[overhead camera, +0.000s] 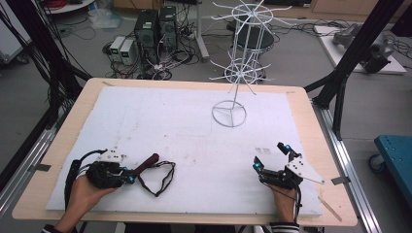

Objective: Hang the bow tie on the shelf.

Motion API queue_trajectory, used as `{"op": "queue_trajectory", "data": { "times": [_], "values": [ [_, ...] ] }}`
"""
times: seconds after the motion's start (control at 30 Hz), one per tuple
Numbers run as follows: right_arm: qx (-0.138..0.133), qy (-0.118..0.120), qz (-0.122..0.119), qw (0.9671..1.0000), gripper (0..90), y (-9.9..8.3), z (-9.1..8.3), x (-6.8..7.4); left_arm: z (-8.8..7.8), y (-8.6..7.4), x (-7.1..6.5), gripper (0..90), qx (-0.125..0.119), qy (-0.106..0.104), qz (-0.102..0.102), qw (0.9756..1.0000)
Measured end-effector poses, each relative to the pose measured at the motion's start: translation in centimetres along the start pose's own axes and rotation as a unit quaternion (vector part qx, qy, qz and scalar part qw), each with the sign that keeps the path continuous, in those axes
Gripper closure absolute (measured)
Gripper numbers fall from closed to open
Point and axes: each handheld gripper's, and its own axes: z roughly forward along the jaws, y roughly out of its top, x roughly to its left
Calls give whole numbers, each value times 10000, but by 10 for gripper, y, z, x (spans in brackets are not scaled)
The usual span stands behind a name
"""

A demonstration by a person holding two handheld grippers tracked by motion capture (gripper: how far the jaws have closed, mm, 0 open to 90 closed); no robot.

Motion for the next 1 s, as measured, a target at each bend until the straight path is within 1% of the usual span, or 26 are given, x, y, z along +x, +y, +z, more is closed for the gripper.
{"op": "queue_trajectory", "data": {
  "times": [0.03, 0.13, 0.2, 0.23, 0.27, 0.33, 0.37, 0.4, 0.43, 0.47, 0.53, 0.57, 0.63, 0.67, 0.7, 0.73, 0.77, 0.8, 0.83, 0.87, 0.9, 0.93, 0.97, 1.0],
  "values": [
    [-4, 17, 33, 10000, 8, 0, 0, 0, -1, 0, 0, 763, -60, 14, -5, 10000],
    [7, 15, 37, 10000, 8, 0, 0, 0, -6, 0, 2, 762, -321, -69, 48, 9994],
    [53, 64, -2, 10000, 8, 1, 1, -1, -8, 0, 2, 760, -529, -128, 87, 9985],
    [89, 61, 38, 9999, 8, 1, 2, -1, -8, 0, 2, 760, -529, -128, 87, 9985],
    [89, 61, 38, 9999, 8, 1, 2, -1, -8, 0, 2, 760, -575, -150, 138, 9981],
    [122, 3, -103, 9999, 8, 2, 2, -2, -9, 2, 2, 760, -642, -182, 249, 9975],
    [155, -8, -115, 9998, 8, 2, 2, -2, -9, 3, 2, 760, -692, -195, 277, 9970],
    [210, -21, -90, 9997, 8, 2, 2, -2, -9, 4, 3, 760, -843, -285, 325, 9955],
    [210, -21, -90, 9997, 8, 2, 2, -2, -9, 4, 3, 759, -843, -285, 325, 9955],
    [230, 2, -62, 9997, 8, 4, 2, -3, -9, 4, 4, 758, -908, -331, 374, 9946],
    [252, 22, -45, 9997, 8, 6, 2, -4, -10, 6, 5, 758, -929, -327, 483, 9940],
    [272, 74, -2, 9996, 8, 8, 2, -4, -10, 7, 6, 758, -937, -378, 501, 9936],
    [342, 190, 76, 9992, 8, 17, 4, -4, -10, 11, 5, 758, -1011, -434, 626, 9920],
    [342, 190, 76, 9992, 8, 17, 4, -4, -11, 13, 5, 758, -1078, -487, 669, 9907],
    [383, 308, 66, 9988, 8, 23, 7, -4, -12, 17, 4, 757, -1156, -562, 784, 9886],
    [383, 308, 66, 9988, 8, 23, 7, -4, -12, 17, 4, 757, -1156, -562, 784, 9886],
    [440, 444, 45, 9980, 8, 29, 9, -3, -13, 20, 4, 757, -1180, -581, 842, 9877],
    [468, 522, 24, 9975, 8, 33, 11, -2, -13, 22, 3, 757, -1218, -619, 868, 9868],
    [468, 522, 24, 9975, 8, 33, 11, -2, -13, 23, 3, 757, -1239, -633, 887, 9863],
    [518, 644, -6, 9966, 8, 38, 14, 0, -14, 26, 3, 757, -1242, -642, 914, 9860],
    [503, 722, -64, 9961, 8, 41, 15, 1, -14, 27, 2, 757, -1254, -640, 935, 9856],
    [503, 722, -64, 9961, 8, 41, 15, 1, -13, 29, 2, 757, -1254, -652, 941, 9855],
    [511, 818, -173, 9952, 8, 46, 19, 3, -13, 31, 2, 757, -1273, -685, 946, 9850],
    [504, 880, -184, 9947, 8, 48, 20, 4, -13, 33, 2, 757, -1292, -730, 938, 9845]
  ]
}}
